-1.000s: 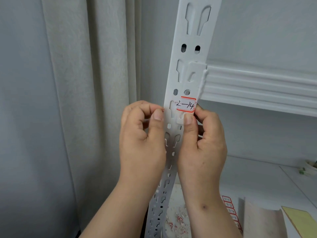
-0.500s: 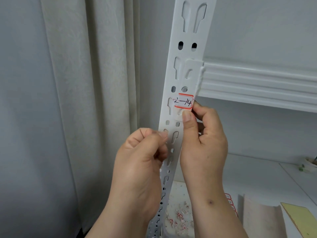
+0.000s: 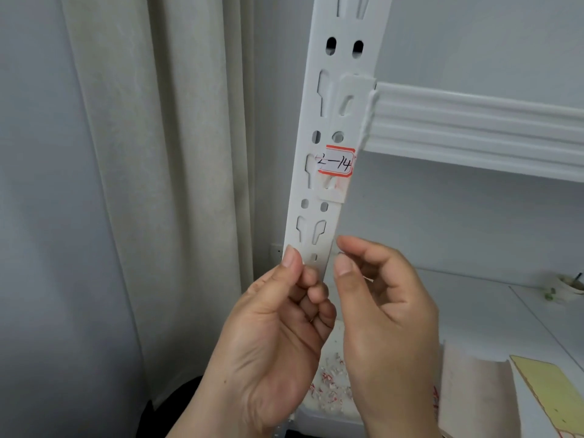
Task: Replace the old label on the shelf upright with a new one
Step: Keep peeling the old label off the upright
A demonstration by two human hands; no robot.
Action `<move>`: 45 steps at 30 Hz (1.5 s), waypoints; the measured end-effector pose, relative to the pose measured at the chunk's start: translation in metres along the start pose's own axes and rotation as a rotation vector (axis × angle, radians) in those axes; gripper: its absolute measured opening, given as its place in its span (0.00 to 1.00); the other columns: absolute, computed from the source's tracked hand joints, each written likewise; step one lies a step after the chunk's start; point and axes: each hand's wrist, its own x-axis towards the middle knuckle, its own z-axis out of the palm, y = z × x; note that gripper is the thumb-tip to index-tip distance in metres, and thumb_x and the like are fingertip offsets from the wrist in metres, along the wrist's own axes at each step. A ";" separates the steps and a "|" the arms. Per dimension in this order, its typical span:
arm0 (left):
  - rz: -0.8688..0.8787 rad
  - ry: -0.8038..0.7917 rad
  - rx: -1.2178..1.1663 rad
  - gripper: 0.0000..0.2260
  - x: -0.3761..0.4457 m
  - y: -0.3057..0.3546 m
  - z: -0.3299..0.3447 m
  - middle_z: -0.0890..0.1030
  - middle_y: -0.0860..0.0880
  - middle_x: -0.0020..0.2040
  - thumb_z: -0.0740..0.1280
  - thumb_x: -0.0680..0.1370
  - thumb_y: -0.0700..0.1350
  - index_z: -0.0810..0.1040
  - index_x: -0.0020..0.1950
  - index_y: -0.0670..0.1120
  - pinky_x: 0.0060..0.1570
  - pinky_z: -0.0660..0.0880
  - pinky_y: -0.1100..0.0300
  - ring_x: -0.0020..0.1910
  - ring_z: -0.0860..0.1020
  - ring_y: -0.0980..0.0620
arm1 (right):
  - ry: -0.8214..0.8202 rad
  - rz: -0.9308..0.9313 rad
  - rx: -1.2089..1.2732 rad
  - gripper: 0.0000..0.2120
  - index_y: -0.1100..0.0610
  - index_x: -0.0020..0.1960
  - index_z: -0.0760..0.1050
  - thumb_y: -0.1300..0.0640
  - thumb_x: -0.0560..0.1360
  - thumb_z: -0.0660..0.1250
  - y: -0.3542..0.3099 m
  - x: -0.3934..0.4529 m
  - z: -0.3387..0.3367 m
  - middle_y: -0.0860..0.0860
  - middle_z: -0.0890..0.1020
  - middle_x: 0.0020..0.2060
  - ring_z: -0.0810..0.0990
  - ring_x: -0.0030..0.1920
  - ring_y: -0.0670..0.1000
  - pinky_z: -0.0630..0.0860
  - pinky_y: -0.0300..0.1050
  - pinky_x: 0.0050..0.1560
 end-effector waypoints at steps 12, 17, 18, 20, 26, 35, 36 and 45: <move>-0.009 0.035 0.028 0.12 -0.015 -0.008 0.018 0.83 0.46 0.32 0.67 0.71 0.48 0.84 0.34 0.42 0.27 0.78 0.62 0.25 0.81 0.53 | -0.155 -0.190 -0.213 0.07 0.45 0.46 0.81 0.55 0.71 0.69 -0.005 -0.008 -0.008 0.42 0.80 0.46 0.81 0.50 0.44 0.73 0.29 0.48; 0.022 0.052 0.176 0.11 -0.014 -0.012 0.012 0.84 0.44 0.37 0.69 0.69 0.50 0.84 0.37 0.42 0.43 0.82 0.57 0.35 0.84 0.51 | -0.153 -0.229 -0.265 0.05 0.47 0.42 0.82 0.56 0.70 0.70 -0.005 -0.008 -0.013 0.42 0.81 0.41 0.81 0.47 0.43 0.71 0.26 0.45; 0.030 0.066 0.204 0.11 -0.014 -0.012 0.012 0.84 0.45 0.36 0.69 0.68 0.50 0.84 0.38 0.42 0.45 0.80 0.55 0.35 0.83 0.52 | -0.147 -0.250 -0.292 0.04 0.48 0.41 0.81 0.57 0.70 0.70 -0.006 -0.008 -0.014 0.42 0.80 0.41 0.81 0.47 0.42 0.71 0.26 0.45; 0.035 0.089 0.232 0.10 -0.015 -0.013 0.011 0.81 0.46 0.33 0.70 0.69 0.50 0.81 0.38 0.43 0.43 0.78 0.55 0.32 0.80 0.52 | -0.133 -0.317 -0.380 0.03 0.49 0.41 0.80 0.57 0.71 0.69 -0.005 -0.009 -0.015 0.42 0.79 0.40 0.79 0.46 0.39 0.69 0.25 0.45; 0.088 0.111 0.275 0.11 -0.016 -0.013 0.007 0.78 0.46 0.33 0.70 0.70 0.51 0.78 0.32 0.46 0.40 0.77 0.57 0.36 0.76 0.49 | -0.111 -0.487 -0.543 0.06 0.52 0.43 0.74 0.54 0.77 0.61 0.001 -0.013 -0.011 0.44 0.75 0.41 0.75 0.42 0.43 0.71 0.40 0.41; 0.113 0.172 0.247 0.12 -0.015 -0.016 0.001 0.80 0.44 0.35 0.70 0.68 0.52 0.83 0.36 0.43 0.35 0.78 0.59 0.34 0.74 0.49 | -0.024 -0.184 -0.355 0.07 0.47 0.44 0.70 0.46 0.77 0.56 0.009 -0.020 0.000 0.46 0.81 0.39 0.81 0.36 0.42 0.73 0.29 0.33; 0.114 0.174 0.235 0.13 -0.014 -0.016 0.001 0.81 0.44 0.35 0.70 0.68 0.53 0.83 0.35 0.43 0.32 0.78 0.61 0.32 0.74 0.51 | -0.016 -0.161 -0.323 0.07 0.48 0.44 0.71 0.48 0.77 0.57 0.008 -0.020 0.000 0.46 0.81 0.39 0.81 0.35 0.41 0.71 0.26 0.32; 0.162 0.165 0.332 0.20 -0.009 -0.018 -0.006 0.85 0.38 0.45 0.64 0.70 0.57 0.85 0.40 0.42 0.46 0.78 0.52 0.46 0.80 0.41 | -0.011 -0.345 -0.436 0.05 0.47 0.45 0.74 0.50 0.76 0.60 0.012 -0.017 -0.002 0.41 0.78 0.43 0.78 0.46 0.39 0.70 0.25 0.43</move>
